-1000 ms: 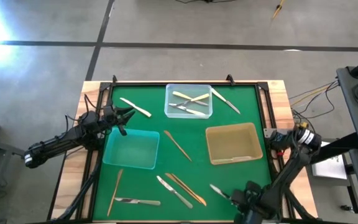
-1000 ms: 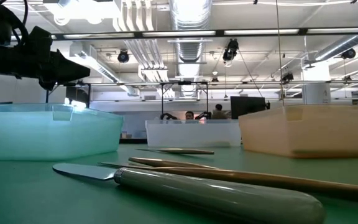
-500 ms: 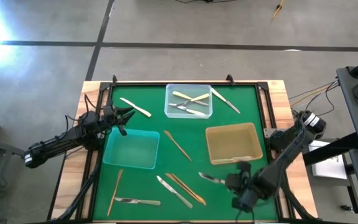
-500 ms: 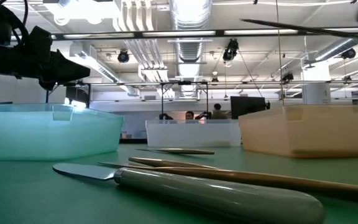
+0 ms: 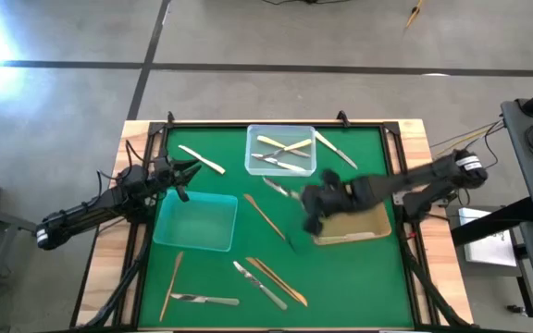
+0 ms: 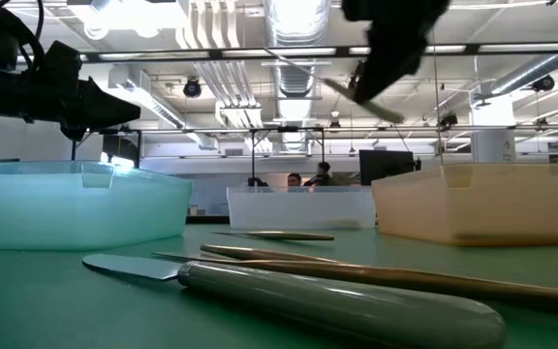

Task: Sort silverware by color (type)
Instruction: Put the yellow knife into the transparent bin, then put the gold knife into the blue bin

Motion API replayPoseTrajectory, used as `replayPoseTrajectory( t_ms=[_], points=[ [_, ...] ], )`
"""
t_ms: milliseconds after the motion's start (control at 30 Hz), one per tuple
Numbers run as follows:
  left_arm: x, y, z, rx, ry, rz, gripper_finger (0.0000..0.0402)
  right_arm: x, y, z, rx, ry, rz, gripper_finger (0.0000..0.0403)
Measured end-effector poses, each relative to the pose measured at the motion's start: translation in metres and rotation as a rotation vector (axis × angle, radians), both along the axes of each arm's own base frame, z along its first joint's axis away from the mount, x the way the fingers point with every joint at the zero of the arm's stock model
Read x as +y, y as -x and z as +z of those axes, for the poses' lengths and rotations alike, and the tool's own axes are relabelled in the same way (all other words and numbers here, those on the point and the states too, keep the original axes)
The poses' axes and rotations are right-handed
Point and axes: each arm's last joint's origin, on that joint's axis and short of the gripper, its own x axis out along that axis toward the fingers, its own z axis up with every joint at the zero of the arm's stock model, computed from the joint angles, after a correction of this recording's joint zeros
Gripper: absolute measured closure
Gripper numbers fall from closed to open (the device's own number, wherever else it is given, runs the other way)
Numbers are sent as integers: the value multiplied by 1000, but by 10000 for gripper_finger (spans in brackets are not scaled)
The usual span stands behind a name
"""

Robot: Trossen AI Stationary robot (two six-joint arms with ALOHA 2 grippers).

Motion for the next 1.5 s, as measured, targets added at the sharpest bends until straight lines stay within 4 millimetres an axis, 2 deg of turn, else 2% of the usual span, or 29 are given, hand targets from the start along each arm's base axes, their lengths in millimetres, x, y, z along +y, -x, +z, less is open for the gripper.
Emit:
replayPoseTrajectory(
  t_ms=[133,333,467,600,733,800,1033,1300,1400,1500],
  points=[
    [0,0,0,0,0,0,315,-49,-16,8,-114,51,-33,355],
    [0,0,0,0,0,0,315,-112,-23,8,-182,120,-116,355],
    [0,0,0,-4,-1,0,315,-139,-33,-8,-183,121,-130,355],
    [0,0,1,-6,-3,0,315,-156,-47,-39,-121,111,-128,355],
    [0,0,1,-5,-2,0,315,-169,-55,-72,-36,91,-149,355],
    [0,0,1,-5,-2,0,315,-172,-57,-81,-11,80,-154,355],
    [0,0,1,-5,-2,0,315,-175,-61,-75,-28,91,-146,352],
    [0,0,1,-5,-2,0,315,-172,-53,-68,69,3,-186,214],
    [0,0,1,-5,-2,0,315,-171,-51,-61,118,-13,-187,185],
    [0,0,1,-5,-2,0,315,-169,-47,-53,180,-70,-224,176]
  ],
)
